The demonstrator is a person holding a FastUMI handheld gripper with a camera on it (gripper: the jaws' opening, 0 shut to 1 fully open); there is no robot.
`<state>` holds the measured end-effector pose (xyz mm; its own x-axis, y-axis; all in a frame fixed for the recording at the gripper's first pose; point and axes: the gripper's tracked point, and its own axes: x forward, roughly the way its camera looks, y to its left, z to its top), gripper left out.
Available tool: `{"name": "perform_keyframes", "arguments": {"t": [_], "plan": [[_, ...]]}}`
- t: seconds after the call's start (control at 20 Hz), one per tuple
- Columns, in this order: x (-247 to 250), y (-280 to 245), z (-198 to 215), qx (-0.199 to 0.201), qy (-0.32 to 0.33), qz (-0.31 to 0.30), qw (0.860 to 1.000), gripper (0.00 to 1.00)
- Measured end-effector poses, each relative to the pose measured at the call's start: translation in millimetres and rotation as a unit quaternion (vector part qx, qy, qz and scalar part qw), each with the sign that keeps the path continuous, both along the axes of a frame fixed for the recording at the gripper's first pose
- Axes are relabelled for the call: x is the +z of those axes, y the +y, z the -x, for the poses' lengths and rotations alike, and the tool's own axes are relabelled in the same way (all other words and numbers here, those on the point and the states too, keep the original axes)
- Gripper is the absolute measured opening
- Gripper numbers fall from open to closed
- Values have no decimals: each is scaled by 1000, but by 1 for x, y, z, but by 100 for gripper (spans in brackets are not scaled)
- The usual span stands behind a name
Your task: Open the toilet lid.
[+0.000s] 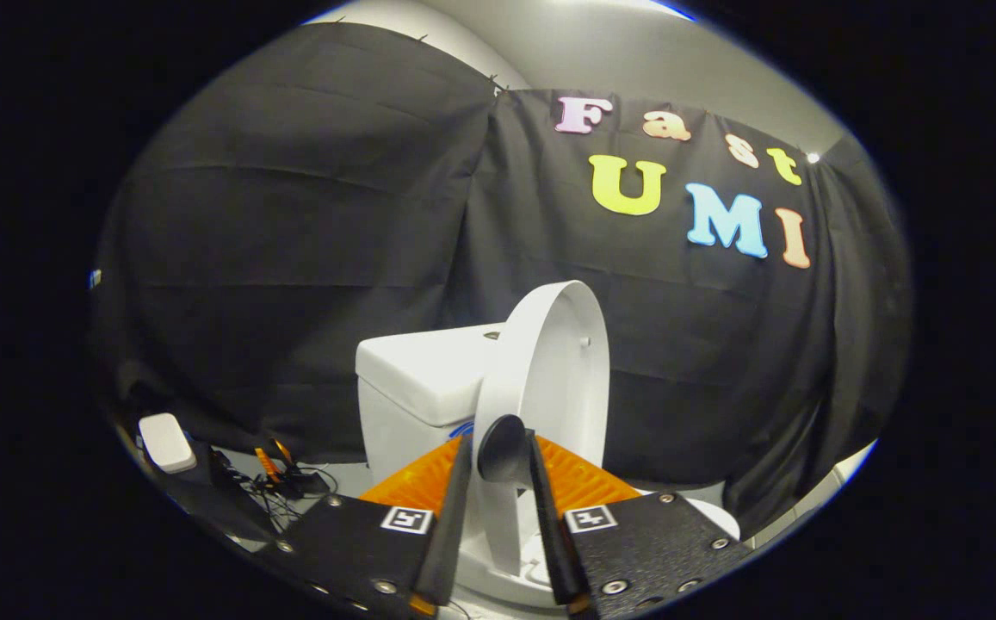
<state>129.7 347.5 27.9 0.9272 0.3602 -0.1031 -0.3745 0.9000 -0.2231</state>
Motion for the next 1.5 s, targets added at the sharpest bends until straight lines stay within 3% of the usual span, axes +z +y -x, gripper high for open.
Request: {"name": "perform_keyframes", "arguments": {"t": [0.15,0.2,0.65,0.9,1.3,1.5], "plan": [[15,-17,13,-3,-21,-1,1000,90],[17,-25,17,-8,-21,-14,1000,95],[71,-151,39,-94,-39,-91,991,95],[75,-227,45,-150,-42,-114,981,95],[86,-306,60,-202,-62,-121,970,95],[86,-341,75,-233,-54,-157,958,95]]}}
